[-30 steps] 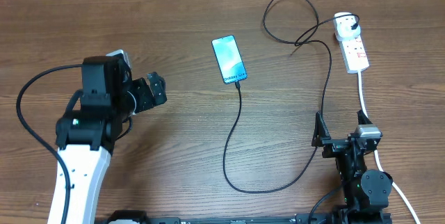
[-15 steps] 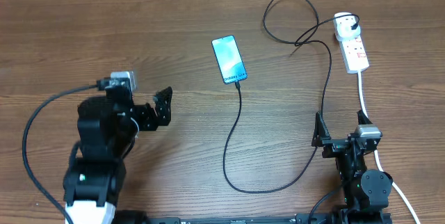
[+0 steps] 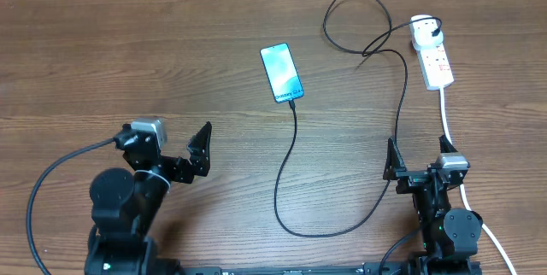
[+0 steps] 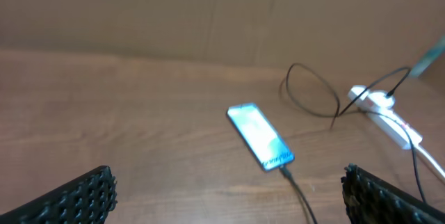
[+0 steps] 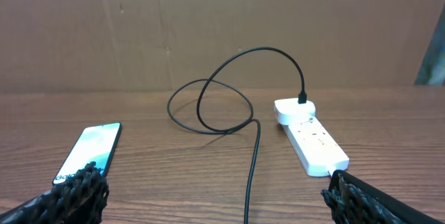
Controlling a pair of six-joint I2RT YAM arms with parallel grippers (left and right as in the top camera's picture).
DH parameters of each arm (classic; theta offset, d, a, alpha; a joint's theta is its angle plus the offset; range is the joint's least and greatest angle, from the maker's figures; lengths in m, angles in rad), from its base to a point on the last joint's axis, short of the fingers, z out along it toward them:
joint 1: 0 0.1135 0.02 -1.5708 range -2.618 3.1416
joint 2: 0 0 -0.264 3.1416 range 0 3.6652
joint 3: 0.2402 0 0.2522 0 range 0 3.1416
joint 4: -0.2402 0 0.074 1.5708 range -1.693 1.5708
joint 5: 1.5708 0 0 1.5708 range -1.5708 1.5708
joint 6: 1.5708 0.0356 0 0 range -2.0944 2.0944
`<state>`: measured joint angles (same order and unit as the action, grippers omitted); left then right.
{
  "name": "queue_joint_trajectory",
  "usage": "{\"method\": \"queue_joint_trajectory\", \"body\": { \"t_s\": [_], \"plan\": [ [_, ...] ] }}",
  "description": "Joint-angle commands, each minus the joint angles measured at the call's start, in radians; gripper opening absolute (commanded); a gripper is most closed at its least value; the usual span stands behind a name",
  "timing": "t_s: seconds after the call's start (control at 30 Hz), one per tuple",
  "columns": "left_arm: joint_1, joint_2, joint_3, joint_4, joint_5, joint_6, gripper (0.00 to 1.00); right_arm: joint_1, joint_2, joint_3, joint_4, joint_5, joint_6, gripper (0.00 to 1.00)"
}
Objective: Plug charger to phone and switch on socket
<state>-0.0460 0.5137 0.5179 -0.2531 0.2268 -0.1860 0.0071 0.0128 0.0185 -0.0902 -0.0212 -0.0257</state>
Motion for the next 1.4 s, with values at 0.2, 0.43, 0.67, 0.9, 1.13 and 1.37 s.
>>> {"method": "queue_joint_trajectory", "body": {
  "t_s": [0.2, 0.43, 0.67, 0.9, 1.13, 1.37],
  "plan": [
    [0.0, -0.081, -0.247, 0.345, 0.063, 0.033, 1.0, -0.001, -0.01, -0.011, 0.006, 0.008, -0.002, 1.0],
    [0.0, -0.156, -0.281, 0.362, 0.075, 0.084, 1.0, -0.001, -0.01, -0.011, 0.005, 0.008, -0.002, 1.0],
    [0.0, -0.175, -0.295, 0.364, 0.109, 0.154, 1.0, -0.001, -0.01, -0.011, 0.006, 0.008, -0.002, 1.0],
    [0.001, -0.223, -0.379, 0.447, 0.122, 0.165, 1.0, -0.001, -0.01, -0.011, 0.006, 0.008, -0.002, 1.0],
    [0.001, -0.306, -0.463, 0.524, 0.121, 0.166, 1.0, -0.001, -0.01, -0.011, 0.006, 0.008, -0.002, 1.0],
    [0.006, -0.375, -0.493, 0.534, 0.122, 0.209, 1.0, -0.001, -0.01, -0.011, 0.006, 0.008, -0.002, 1.0]
  ]
}}
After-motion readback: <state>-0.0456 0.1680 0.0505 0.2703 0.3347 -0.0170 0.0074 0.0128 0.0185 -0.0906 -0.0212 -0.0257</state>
